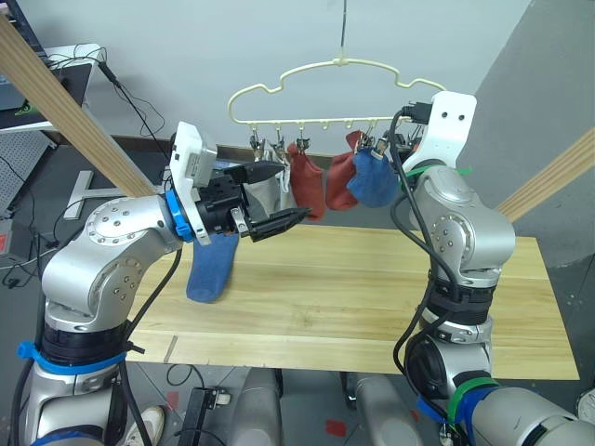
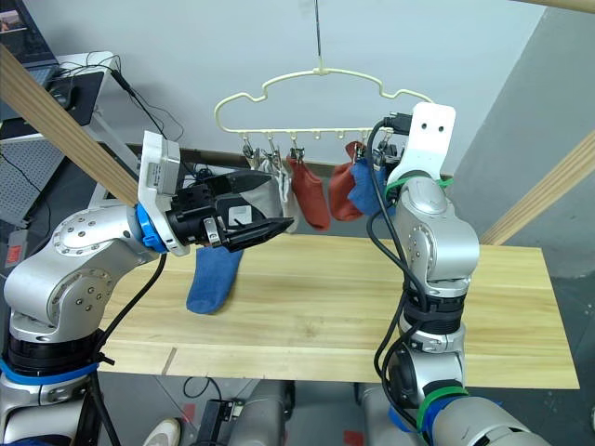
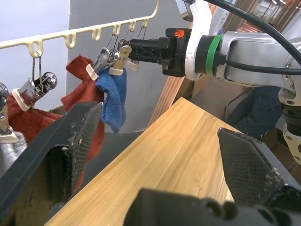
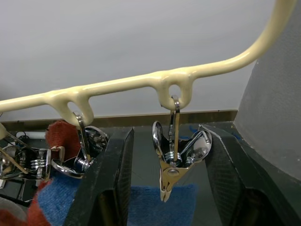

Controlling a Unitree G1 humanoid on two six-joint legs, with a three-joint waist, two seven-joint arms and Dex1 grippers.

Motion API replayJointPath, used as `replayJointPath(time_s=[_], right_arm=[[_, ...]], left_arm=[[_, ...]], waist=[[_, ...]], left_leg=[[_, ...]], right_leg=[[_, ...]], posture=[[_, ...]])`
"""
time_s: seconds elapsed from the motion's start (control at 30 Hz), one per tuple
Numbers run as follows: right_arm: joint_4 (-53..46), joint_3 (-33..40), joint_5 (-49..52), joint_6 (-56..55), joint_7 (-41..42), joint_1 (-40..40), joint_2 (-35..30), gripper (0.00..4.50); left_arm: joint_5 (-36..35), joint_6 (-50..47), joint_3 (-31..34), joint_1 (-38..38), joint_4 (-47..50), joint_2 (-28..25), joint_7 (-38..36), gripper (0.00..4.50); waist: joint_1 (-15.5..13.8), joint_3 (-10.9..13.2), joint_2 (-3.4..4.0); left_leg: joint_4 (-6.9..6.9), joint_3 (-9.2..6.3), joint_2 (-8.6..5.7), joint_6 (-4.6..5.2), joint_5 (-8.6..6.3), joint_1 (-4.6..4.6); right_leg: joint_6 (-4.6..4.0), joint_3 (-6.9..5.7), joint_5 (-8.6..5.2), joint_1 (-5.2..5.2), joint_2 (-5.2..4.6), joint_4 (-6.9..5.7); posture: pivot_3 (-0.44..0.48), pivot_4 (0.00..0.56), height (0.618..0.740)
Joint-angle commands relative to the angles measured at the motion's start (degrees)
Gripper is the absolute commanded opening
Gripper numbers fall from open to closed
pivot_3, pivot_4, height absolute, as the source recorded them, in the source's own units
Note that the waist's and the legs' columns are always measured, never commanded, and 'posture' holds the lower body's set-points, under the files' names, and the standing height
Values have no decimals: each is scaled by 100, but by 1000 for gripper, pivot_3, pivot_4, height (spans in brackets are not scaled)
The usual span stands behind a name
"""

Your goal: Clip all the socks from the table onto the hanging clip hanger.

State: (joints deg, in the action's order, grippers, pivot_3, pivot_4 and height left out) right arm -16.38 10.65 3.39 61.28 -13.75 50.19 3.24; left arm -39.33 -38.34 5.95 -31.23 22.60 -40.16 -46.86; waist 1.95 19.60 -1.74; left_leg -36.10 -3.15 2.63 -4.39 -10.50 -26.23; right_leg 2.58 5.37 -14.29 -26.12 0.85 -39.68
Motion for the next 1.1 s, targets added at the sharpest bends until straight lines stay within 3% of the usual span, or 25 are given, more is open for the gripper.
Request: replayJointPath(time_s=[0.03, 0.47, 0.57, 0.67, 1.1], right_arm=[[-188, -25, 3, -111, -11, 68, 21, 2259], [101, -18, 7, -331, 12, 202, -35, 2259], [174, -21, -16, -378, -14, 245, -60, 1641], [254, -27, -28, -429, -31, 282, -75, 658], [535, -35, -27, -697, -11, 388, -165, 658]], left_arm=[[-6, 130, 63, -43, 123, 10, -8, 4500], [39, 154, 99, -21, 132, -5, 23, 4500], [47, 163, 100, -23, 126, -4, 24, 4500], [57, 174, 105, -19, 123, -5, 26, 4500], [70, 182, 139, 5, 145, -23, 46, 4500]], waist=[[0, 0, 0], [-1, 0, 0], [-2, 0, 0], [-3, 0, 0], [-8, 0, 0]], left_leg=[[0, 0, 0, 0, 0, 0], [0, 0, 0, 0, 0, 0], [0, 0, 0, 0, 0, 0], [0, 0, 0, 0, 0, 0], [0, 0, 0, 0, 0, 1]], right_leg=[[0, 0, 0, 0, 0, 0], [0, 0, 0, 0, 0, 0], [0, 0, 0, 0, 0, 0], [0, 0, 0, 0, 0, 0], [0, 0, 0, 0, 0, -1]], posture=[[39, 297, 740], [50, 291, 740], [50, 291, 740], [55, 288, 740], [61, 284, 740]])
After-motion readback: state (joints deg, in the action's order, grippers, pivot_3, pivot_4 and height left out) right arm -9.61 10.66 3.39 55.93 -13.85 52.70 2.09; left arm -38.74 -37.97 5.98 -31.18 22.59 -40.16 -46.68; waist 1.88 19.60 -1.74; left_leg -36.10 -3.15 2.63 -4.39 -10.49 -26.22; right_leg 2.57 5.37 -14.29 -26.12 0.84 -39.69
